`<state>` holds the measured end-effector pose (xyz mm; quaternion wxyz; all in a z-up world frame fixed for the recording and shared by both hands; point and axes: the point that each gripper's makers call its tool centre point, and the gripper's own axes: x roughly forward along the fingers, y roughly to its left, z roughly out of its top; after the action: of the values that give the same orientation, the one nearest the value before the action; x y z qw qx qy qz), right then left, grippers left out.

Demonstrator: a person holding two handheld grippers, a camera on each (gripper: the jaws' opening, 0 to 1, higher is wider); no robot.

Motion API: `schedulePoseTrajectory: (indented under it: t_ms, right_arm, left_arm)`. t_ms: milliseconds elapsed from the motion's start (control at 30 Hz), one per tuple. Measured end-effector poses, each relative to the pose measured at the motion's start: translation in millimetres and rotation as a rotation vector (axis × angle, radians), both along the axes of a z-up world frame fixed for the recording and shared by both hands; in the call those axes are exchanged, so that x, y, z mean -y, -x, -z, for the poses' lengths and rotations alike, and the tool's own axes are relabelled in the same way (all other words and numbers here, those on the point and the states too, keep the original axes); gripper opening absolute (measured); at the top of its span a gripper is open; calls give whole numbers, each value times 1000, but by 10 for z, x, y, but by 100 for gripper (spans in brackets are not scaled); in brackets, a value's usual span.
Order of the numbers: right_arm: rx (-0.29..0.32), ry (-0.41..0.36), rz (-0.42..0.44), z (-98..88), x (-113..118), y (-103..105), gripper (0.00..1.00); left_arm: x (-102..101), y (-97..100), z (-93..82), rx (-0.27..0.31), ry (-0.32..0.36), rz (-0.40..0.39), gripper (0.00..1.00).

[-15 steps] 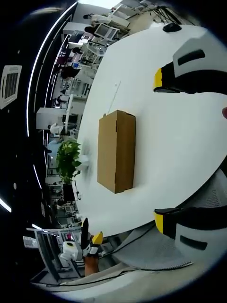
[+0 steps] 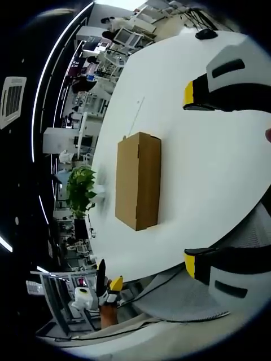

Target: Operate the shoe box by opening the lid, removing the specified soft item, and placing it in the target area until the item is outside and the box remains undamaged.

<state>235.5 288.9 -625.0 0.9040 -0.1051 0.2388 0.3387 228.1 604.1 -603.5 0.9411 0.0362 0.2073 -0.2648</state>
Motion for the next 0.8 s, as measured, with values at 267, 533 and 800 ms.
schedulePoseTrajectory:
  t_ms: [267,533,800]
  right_arm:
    - [1,2,1,0,3,-7,96]
    - [-2,5,-3,14,8,-7,96]
    - [-4,5,-4,28,6,-14,96]
  left_arm:
    - [18,3,21,-5,1,5,100]
    - [27,-7,33,-7,-1,6,100]
    - [47,-10,62,-13,-3,8,100]
